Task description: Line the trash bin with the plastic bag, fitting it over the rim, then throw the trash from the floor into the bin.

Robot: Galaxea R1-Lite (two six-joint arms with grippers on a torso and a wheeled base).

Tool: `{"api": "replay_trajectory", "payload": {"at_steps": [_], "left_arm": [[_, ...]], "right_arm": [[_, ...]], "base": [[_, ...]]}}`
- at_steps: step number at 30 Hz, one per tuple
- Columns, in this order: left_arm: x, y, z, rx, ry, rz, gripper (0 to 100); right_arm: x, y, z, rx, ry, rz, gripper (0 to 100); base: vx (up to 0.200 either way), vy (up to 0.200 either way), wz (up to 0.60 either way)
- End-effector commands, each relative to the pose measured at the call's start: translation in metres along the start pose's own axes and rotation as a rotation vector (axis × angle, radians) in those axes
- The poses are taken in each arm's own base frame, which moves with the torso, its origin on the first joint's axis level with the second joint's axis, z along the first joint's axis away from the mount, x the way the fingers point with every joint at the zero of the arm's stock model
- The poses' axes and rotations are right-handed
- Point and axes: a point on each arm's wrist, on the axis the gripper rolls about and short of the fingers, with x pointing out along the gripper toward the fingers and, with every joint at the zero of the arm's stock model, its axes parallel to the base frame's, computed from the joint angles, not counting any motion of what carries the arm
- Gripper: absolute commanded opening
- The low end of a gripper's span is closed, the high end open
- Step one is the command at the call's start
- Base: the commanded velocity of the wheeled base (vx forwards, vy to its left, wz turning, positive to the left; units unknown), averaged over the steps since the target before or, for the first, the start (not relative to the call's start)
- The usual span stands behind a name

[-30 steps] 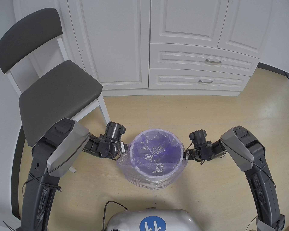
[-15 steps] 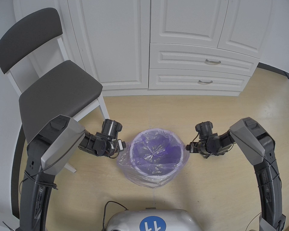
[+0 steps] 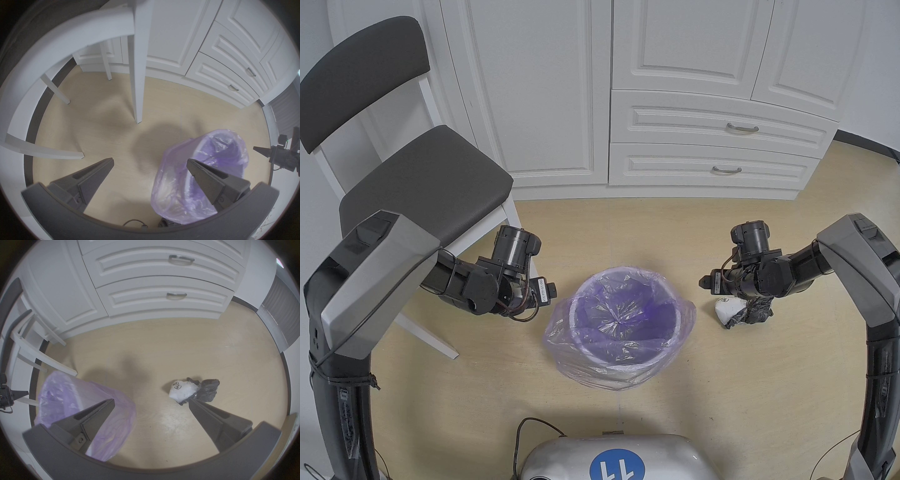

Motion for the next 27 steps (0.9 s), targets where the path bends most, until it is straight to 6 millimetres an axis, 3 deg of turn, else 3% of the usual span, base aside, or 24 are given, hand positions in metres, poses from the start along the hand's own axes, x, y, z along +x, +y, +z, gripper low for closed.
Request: {"api": "replay_trajectory", "payload": {"at_steps": [1,5,12,16,20,21,27], "left_arm": [[-0.029,-0.009,0.008,0.008,-0.036,-0.039,100],[-0.042,-0.016,0.002,0.024,-0.033,-0.061,100],[-0.045,-0.014,-0.010,0.082,-0.124,-0.117,100],[-0.049,-0.017,-0.014,0.115,-0.140,-0.132,100],[-0.053,-0.021,-0.016,0.129,-0.141,-0.144,100],[-0.052,-0.022,-0.017,0.130,-0.142,-0.145,100],[-0.052,-0.022,-0.020,0.134,-0.135,-0.147,100]], "right_arm": [[-0.028,0.006,0.013,0.000,-0.056,0.044,100],[-0.052,0.022,0.004,-0.078,-0.097,0.117,100],[-0.087,0.060,-0.020,-0.161,-0.106,0.222,100],[-0.088,0.086,-0.036,-0.188,-0.115,0.275,100],[-0.078,0.097,-0.046,-0.192,-0.125,0.291,100],[-0.073,0.099,-0.051,-0.185,-0.118,0.291,0],[-0.060,0.111,-0.059,-0.148,-0.095,0.305,0]], "base": [[0.000,0.000,0.00],[0.000,0.000,0.00],[0.000,0.000,0.00],[0.000,0.000,0.00],[0.000,0.000,0.00],[0.000,0.000,0.00],[0.000,0.000,0.00]]}}
